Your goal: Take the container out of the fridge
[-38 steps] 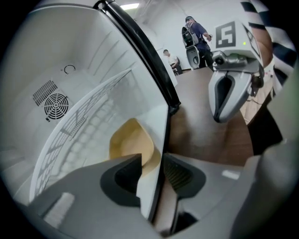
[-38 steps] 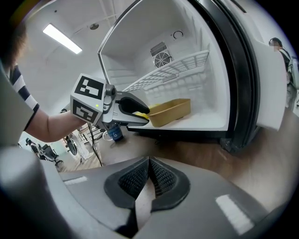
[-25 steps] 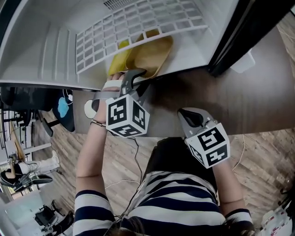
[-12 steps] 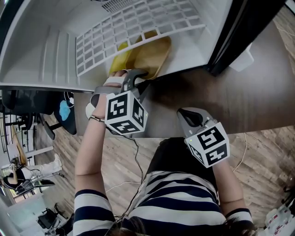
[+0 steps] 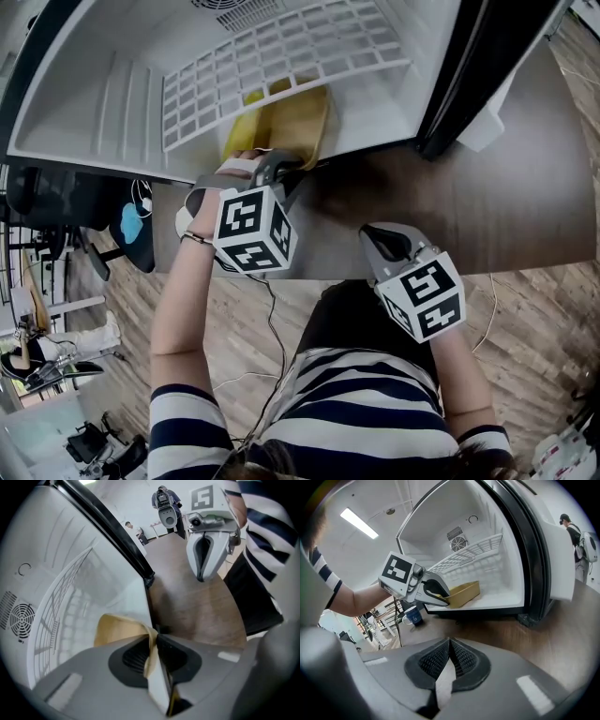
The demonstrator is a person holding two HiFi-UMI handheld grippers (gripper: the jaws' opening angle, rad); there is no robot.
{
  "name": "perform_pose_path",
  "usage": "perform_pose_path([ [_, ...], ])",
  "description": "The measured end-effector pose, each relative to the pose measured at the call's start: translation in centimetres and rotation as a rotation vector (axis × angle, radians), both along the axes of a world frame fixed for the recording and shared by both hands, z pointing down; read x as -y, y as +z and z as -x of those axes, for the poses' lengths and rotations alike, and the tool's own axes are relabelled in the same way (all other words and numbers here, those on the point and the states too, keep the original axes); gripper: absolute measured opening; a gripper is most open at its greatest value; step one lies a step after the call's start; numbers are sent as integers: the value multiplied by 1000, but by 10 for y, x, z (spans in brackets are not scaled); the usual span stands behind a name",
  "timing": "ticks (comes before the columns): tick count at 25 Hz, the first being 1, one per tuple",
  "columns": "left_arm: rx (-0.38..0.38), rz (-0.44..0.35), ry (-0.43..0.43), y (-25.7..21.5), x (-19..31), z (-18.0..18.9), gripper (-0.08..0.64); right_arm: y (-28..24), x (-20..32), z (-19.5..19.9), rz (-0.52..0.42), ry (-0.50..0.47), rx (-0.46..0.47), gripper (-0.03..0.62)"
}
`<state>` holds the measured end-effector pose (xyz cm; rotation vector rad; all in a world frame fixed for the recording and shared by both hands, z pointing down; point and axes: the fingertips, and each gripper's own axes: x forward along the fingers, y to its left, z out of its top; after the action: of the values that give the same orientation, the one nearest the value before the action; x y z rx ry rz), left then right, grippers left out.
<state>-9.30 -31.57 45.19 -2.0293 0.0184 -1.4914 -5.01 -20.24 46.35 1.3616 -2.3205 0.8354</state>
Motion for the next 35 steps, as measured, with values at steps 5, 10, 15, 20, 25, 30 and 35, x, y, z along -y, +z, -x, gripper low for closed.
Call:
perform_pose_path([
  [5,-5,7,-23,-2,-10,0,0,-5,-7,-5,-13,-16,-2,-6],
  [10,-29,-8,-42,-13,-23,-9,0,-18,-18,-19,-20,-32,-13,-6],
  [15,-47,3,-57,-22,-40,-15,0,-29,-28,-28,-28,-45,-22,-6],
  [20,-62,30,-67,-27,-64,-19,0,-37,-37,-40,-34,-50,-32,-6],
  [25,-80,64,-93,-27,-84,-18,0,-43,-39,-52,-46,-54,-51,-6],
  [30,-72,93,-101,-25,-106,-13,0,-47,-44,-54,-57,-61,-55,-6],
  [35,-67,115,-107,-25,-124,-12,0,-47,-47,-59,-56,-67,-58,-6],
])
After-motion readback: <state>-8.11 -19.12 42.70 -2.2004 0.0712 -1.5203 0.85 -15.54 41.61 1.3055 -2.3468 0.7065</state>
